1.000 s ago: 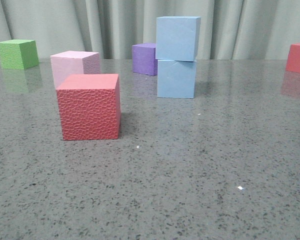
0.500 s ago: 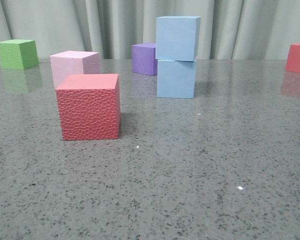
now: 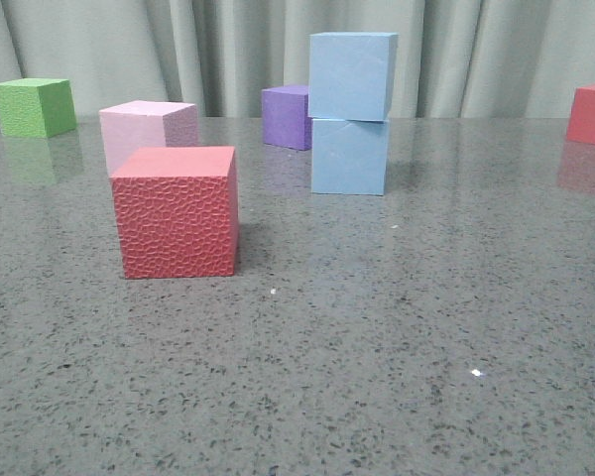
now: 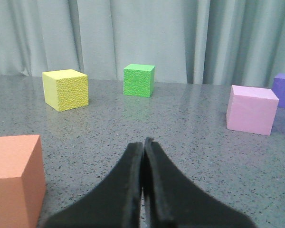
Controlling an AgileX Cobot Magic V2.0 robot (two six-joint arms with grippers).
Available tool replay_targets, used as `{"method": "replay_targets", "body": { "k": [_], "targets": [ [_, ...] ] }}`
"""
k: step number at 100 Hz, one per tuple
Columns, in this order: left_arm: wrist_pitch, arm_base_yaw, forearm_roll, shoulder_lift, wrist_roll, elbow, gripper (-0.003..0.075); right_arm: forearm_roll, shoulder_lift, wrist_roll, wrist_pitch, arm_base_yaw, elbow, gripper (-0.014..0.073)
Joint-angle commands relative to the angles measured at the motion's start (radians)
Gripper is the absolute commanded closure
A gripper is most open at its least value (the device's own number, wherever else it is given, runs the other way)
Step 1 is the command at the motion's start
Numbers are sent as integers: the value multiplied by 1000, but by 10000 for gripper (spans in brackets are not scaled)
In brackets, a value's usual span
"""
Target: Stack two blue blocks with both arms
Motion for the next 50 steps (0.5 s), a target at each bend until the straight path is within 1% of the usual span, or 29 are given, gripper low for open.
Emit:
{"method": "replay_targets", "body": {
  "k": [1, 50],
  "targets": [
    [-83, -7, 1, -32, 1, 42, 739, -26, -3, -5, -61, -6, -23, 716],
    [-83, -7, 1, -32, 1, 42, 739, -26, -17, -5, -68, -6, -20, 716]
  ]
}}
